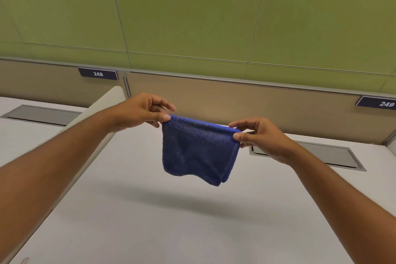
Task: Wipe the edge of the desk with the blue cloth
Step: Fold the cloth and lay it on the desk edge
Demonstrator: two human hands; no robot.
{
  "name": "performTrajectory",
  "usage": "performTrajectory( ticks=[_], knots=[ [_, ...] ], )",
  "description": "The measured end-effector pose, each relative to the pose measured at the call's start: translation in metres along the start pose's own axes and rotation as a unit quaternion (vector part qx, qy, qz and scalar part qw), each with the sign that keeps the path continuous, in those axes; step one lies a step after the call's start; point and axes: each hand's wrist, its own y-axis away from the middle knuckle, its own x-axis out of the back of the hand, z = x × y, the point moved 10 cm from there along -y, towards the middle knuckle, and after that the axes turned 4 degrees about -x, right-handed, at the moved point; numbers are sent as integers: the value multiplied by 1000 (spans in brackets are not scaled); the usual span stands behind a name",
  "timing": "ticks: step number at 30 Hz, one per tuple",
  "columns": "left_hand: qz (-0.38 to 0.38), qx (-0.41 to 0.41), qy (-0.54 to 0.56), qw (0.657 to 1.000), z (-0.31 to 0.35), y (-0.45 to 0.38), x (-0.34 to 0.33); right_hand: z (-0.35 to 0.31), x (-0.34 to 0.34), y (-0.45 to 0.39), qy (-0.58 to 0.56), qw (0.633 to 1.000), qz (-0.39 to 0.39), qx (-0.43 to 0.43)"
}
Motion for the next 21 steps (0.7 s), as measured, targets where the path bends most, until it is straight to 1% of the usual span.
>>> performTrajectory(
  ticks=[2,6,8,11,16,21],
  knots=[
    [-4,25,-43,999,-15,14,8,2,-18,-9,31,999,-31,-16],
    [-49,101,-116,987,-54,55,19,5,-73,-28,156,979,-126,-47],
    [-55,141,-121,981,-75,82,28,2,-103,-37,177,970,-159,-50],
    [-27,179,-137,974,-101,123,50,-7,-150,-46,172,964,-202,-32],
    [21,227,-154,961,-138,189,87,-22,-220,-59,202,956,-212,-2],
    [66,247,-160,953,-174,254,117,-35,-297,-68,196,956,-217,8]
  ],
)
